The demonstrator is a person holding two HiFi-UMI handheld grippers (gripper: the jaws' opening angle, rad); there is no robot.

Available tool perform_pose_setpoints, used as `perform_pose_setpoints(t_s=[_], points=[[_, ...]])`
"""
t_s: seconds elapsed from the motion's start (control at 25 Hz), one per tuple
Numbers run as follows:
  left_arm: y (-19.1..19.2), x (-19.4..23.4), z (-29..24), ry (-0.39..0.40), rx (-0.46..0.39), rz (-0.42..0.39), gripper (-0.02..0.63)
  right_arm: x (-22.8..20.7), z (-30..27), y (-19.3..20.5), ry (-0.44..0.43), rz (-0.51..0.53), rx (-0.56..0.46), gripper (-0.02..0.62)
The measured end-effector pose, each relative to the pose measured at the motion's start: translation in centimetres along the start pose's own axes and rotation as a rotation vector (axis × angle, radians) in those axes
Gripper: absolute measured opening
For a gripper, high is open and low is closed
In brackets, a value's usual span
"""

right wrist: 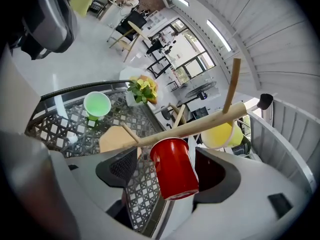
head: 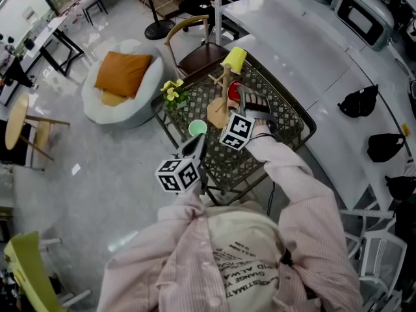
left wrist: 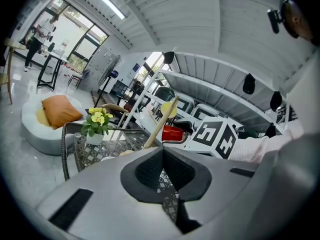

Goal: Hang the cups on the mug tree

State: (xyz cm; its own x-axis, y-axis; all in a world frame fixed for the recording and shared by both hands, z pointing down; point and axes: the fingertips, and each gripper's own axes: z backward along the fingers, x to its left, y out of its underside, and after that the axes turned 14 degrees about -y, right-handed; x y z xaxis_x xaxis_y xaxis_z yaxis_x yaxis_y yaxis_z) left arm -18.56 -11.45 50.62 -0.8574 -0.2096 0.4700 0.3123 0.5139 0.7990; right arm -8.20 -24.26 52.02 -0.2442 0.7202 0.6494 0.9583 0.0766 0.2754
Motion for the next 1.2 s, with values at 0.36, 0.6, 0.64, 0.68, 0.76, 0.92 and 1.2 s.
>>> perform_pose_setpoints(t_s=[0.36, 0.6, 0.64, 0.68, 0.76, 0.92, 1.2], points=[[0.9, -0.4, 0.5, 0.013, 0.012, -0.018, -0.003, 1.3, 1.6, 0.0, 0.012, -0.074, -0.067, 0.319], [1.9, 0.2, 1.4, -0.021, 0.024, -0.011, -0.003, 3.2, 3.1, -0.6, -0.034, -0.169, -0.162, 0.319], [2.1, 0.3, 1.6, -0.028, 0.027, -0.007, -0.003, 3.6, 3.2, -0.7, -0.045, -0.184, -0.172, 0.319], [2.4, 0.5, 1.7, -0.034, 0.029, -0.003, -0.003, 4.0, 3.2, -0.7, -0.056, -0.197, -0.179, 0.319], [2.8, 0.8, 1.9, -0.048, 0.031, 0.005, -0.003, 5.0, 3.1, -0.6, -0.084, -0.223, -0.194, 0.319], [3.8, 1.5, 2.2, -0.094, 0.035, 0.028, -0.003, 7.2, 2.9, -0.8, -0.194, -0.345, -0.279, 0.319], [4.5, 2.1, 2.8, -0.169, 0.016, 0.069, -0.003, 10.0, 2.0, -0.5, -0.344, -0.524, -0.374, 0.319]])
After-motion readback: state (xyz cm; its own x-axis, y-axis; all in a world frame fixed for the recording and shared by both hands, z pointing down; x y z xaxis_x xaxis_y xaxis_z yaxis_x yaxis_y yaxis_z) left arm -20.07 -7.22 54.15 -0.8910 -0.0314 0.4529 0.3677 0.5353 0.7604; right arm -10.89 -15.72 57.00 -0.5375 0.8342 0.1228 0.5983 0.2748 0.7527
